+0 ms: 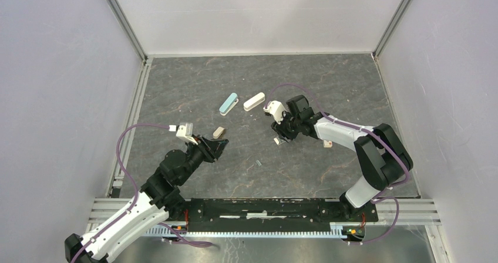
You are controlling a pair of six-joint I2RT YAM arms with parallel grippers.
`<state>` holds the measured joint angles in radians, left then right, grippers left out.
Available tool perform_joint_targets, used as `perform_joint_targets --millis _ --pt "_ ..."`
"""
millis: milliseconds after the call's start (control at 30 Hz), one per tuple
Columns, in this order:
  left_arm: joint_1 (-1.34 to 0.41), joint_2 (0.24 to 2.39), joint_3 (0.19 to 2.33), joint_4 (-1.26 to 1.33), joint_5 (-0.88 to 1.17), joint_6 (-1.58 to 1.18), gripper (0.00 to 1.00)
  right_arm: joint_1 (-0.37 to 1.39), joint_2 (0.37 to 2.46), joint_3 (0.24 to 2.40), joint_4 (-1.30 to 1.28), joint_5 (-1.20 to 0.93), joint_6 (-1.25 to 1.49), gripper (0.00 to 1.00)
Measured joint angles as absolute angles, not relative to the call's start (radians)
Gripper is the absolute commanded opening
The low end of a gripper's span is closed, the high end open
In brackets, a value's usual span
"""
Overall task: Unload the staples from the stapler
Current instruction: Place the staple in the staple box.
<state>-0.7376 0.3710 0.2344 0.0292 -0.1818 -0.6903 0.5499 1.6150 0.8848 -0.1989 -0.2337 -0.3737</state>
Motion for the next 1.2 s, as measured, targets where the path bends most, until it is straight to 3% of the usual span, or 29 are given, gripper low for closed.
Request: perform_joint_targets --millis 1200 --pt "-0.738 0.355 0.234 0.024 -0.182 -0.69 0.41 0.55 1.638 0.885 -0.199 -0.202 -0.383 0.55"
